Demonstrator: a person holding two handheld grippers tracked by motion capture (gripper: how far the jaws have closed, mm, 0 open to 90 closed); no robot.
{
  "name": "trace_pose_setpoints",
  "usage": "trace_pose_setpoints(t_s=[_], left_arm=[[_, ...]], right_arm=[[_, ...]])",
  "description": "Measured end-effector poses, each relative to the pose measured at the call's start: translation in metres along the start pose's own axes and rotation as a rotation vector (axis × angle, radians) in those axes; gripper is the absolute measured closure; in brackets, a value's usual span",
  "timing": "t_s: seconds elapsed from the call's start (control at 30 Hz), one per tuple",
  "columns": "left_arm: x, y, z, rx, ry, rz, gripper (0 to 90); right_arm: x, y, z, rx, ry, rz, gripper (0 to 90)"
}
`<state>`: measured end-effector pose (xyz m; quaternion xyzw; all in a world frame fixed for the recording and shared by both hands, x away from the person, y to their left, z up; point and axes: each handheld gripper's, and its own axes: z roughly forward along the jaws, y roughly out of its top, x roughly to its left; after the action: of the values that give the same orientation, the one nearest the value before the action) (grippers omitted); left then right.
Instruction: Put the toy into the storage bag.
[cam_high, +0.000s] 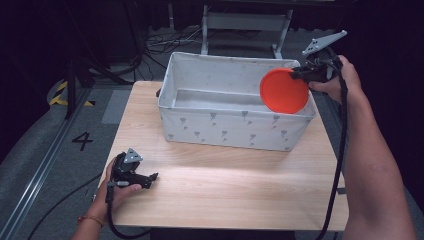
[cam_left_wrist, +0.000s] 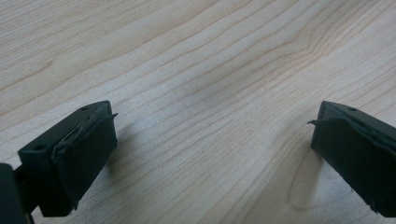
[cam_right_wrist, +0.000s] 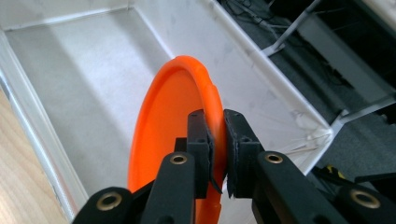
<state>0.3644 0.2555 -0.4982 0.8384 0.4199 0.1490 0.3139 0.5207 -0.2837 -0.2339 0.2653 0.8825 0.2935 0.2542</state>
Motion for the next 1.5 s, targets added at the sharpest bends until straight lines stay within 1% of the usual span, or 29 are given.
trace_pose_setpoints(t_s=[0.13, 0.17, 0.2, 0.23, 0.27, 0.3, 0.37, 0.47, 0.53, 0.63, 0.77, 0.8, 0.9, 1.1, 1.2, 1.3, 1.33, 1.5], left_arm=[[0.0, 0.0, 0.0, 0.0, -0.002, -0.005, 0.6], [0.0, 0.0, 0.0, 0.0, 0.0, 0.0, 0.6], [0.0, 0.0, 0.0, 0.0, 0.0, 0.0, 0.5], [0.0, 0.0, 0.0, 0.0, 0.0, 0.0, 0.5], [0.0, 0.0, 0.0, -0.001, -0.002, -0.003, 0.5], [0.0, 0.0, 0.0, -0.001, -0.002, -0.003, 0.5], [0.0, 0.0, 0.0, 0.001, -0.003, -0.004, 0.6], [0.0, 0.0, 0.0, 0.0, 0.0, 0.0, 0.6], [0.0, 0.0, 0.0, 0.001, -0.002, -0.004, 0.5], [0.0, 0.0, 0.0, 0.0, -0.001, 0.0, 0.6], [0.0, 0.0, 0.0, 0.001, -0.003, -0.004, 0.5], [0.0, 0.0, 0.0, 0.001, -0.003, -0.004, 0.5], [0.0, 0.0, 0.0, -0.001, -0.002, -0.002, 0.6], [0.0, 0.0, 0.0, 0.001, -0.003, -0.004, 0.6], [0.0, 0.0, 0.0, 0.0, -0.001, 0.0, 0.6], [0.0, 0.0, 0.0, 0.0, -0.002, -0.004, 0.5], [0.0, 0.0, 0.0, 0.0, 0.0, 0.0, 0.5], [0.0, 0.0, 0.0, -0.001, -0.002, -0.003, 0.5]], right_arm=[[0.001, -0.006, 0.005, 0.004, 0.048, -0.016, 82.1], [0.002, -0.007, 0.006, 0.016, 0.054, -0.025, 82.1], [0.002, -0.007, 0.006, 0.016, 0.054, -0.025, 82.1], [0.003, -0.008, 0.007, 0.023, 0.061, -0.033, 82.1], [0.006, -0.011, 0.009, 0.041, 0.081, -0.058, 82.1], [0.006, -0.011, 0.009, 0.041, 0.081, -0.058, 82.1], [0.008, -0.013, 0.01, 0.053, 0.107, -0.079, 82.1], [0.012, -0.017, 0.013, 0.081, 0.139, -0.103, 82.1], [0.014, -0.018, 0.015, 0.102, 0.155, -0.119, 82.1], [0.017, -0.02, 0.02, 0.123, 0.179, -0.137, 82.0], [0.023, -0.018, 0.025, 0.152, 0.199, -0.159, 81.9], [0.023, -0.018, 0.025, 0.152, 0.199, -0.159, 81.9], [0.027, -0.017, 0.033, 0.185, 0.203, -0.175, 81.8], [0.029, -0.018, 0.043, 0.232, 0.214, -0.181, 81.8], [0.028, -0.02, 0.048, 0.255, 0.222, -0.178, 81.8], [0.027, -0.02, 0.052, 0.278, 0.219, -0.177, 81.7], [0.027, -0.02, 0.054, 0.288, 0.217, -0.177, 81.8], [0.029, -0.021, 0.062, 0.33, 0.225, -0.18, 81.5]])
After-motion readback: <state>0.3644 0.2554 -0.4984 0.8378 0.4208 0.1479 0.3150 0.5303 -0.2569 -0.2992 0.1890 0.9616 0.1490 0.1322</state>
